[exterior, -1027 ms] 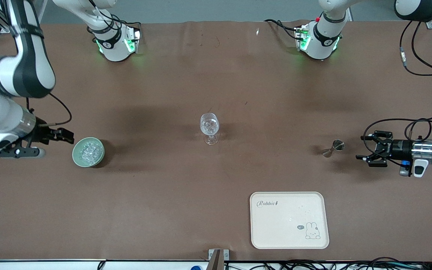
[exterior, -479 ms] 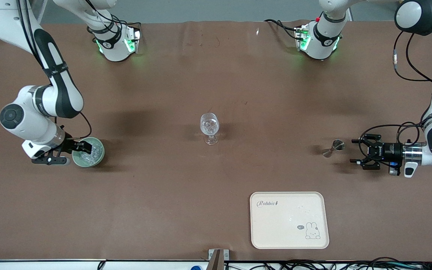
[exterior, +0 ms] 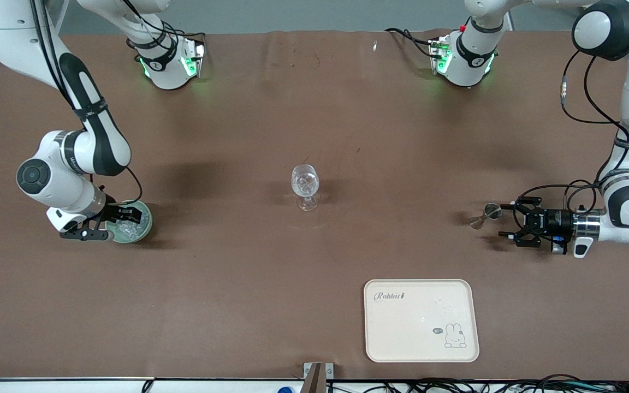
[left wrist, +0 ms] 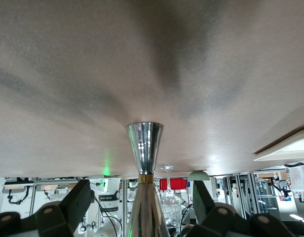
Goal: Pour wine and add ice with both arms
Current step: 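Grasp an ice cube with the right gripper while the left gripper grasps the jigger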
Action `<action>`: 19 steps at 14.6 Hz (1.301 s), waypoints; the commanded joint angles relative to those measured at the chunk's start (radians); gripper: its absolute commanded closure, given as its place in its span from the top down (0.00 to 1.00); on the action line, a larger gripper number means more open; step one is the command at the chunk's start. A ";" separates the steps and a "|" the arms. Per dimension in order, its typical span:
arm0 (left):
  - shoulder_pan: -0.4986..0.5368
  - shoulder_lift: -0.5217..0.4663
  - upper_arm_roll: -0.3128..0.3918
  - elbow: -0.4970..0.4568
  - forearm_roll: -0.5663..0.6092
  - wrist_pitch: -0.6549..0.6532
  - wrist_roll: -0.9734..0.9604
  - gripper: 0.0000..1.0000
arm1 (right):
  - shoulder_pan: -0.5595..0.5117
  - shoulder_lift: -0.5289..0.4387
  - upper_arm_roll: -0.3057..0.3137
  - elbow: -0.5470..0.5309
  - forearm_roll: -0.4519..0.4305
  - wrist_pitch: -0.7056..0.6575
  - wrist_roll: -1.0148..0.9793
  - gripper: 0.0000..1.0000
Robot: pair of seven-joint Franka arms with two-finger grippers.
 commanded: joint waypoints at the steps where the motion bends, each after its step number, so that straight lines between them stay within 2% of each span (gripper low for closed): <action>1: 0.003 -0.006 -0.006 -0.023 -0.021 -0.013 0.001 0.90 | 0.010 -0.002 0.001 -0.016 0.009 0.018 0.023 0.69; 4: 0.000 0.001 -0.008 -0.033 -0.039 -0.021 0.026 0.87 | 0.012 0.001 0.001 -0.016 0.007 0.020 0.023 0.60; 5: -0.003 0.004 -0.008 -0.033 -0.039 -0.019 0.032 0.87 | 0.012 0.001 0.001 -0.016 0.007 0.020 0.023 0.52; 8: -0.009 0.015 -0.008 -0.031 -0.065 -0.019 0.038 0.82 | 0.006 0.000 0.001 -0.016 0.009 0.015 0.023 0.16; 10: -0.009 0.024 -0.008 -0.031 -0.067 -0.019 0.049 0.81 | 0.004 -0.014 -0.002 -0.013 0.009 -0.003 0.023 0.04; 15: -0.016 0.030 -0.008 -0.031 -0.068 -0.019 0.067 0.73 | -0.008 -0.147 -0.003 0.080 0.001 -0.237 0.023 0.03; 17: -0.019 0.030 -0.008 -0.031 -0.068 -0.019 0.067 0.69 | -0.010 -0.195 -0.003 0.152 -0.001 -0.348 0.021 0.03; 19: -0.020 0.035 -0.008 -0.031 -0.068 -0.019 0.067 0.66 | -0.008 -0.227 -0.002 0.270 -0.002 -0.505 0.021 0.03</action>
